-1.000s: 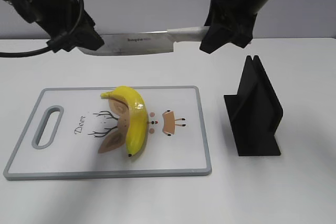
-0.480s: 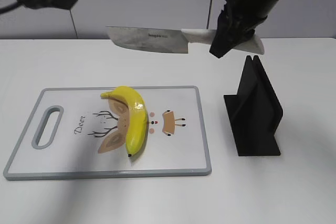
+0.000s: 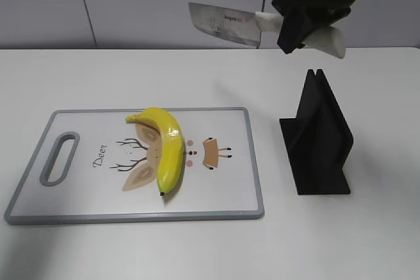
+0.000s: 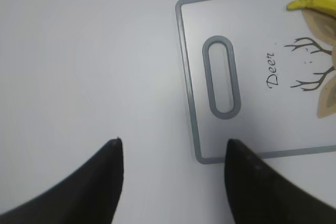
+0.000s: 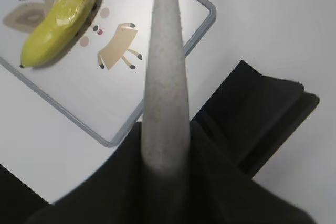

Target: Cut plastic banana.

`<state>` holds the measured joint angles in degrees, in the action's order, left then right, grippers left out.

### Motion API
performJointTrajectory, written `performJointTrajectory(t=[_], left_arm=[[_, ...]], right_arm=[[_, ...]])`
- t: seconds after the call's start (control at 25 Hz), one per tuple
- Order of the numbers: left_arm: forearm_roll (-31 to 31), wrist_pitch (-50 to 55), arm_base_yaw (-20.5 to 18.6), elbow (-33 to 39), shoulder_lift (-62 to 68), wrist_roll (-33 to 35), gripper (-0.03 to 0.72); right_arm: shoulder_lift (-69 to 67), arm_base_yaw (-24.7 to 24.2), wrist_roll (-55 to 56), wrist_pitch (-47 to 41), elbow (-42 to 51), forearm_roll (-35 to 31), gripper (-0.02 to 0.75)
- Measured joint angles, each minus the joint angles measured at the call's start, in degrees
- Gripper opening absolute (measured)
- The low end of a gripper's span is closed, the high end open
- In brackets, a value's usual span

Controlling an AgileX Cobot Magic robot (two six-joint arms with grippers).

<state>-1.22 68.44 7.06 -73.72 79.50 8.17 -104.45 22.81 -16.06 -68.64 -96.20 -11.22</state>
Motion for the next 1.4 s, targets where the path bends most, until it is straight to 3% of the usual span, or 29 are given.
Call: performJointTrajectory(t=[0.28,0.52,0.8,0.92,1.12,1.4], left_arm=[[3.5,1.1,-0.4,9.3,-10.1,-0.1,0.572],[3.6,-1.4,-0.4,23.3,-27.0,-0.1,0.572],[3.6,-6.5,-0.4,36.5,-51.7,-0.1,0.572],[3.6,-6.8,-0.4,39.9,-61.4,-0.1,0.572],[3.6,-7.2,-0.4,43.4,-73.9,-0.1,0.572],[3.4,-8.2,-0.4,44.6,-78.1,-0.1,0.572]], right_arm=[[6.7,0.3,13.2,1.8,4.3,0.0,0.161],[14.7,0.4,19.3,10.5,16.8,0.4,0.161],[24.8,0.4,30.5,24.4,32.7,8.7,0.161],[27.5,0.4,34.7,25.6,37.1,13.0,0.161],[28.9,0.4,36.6,25.7,41.1,14.4,0.161],[28.9,0.4,37.5,25.7,43.1,14.4,0.161]])
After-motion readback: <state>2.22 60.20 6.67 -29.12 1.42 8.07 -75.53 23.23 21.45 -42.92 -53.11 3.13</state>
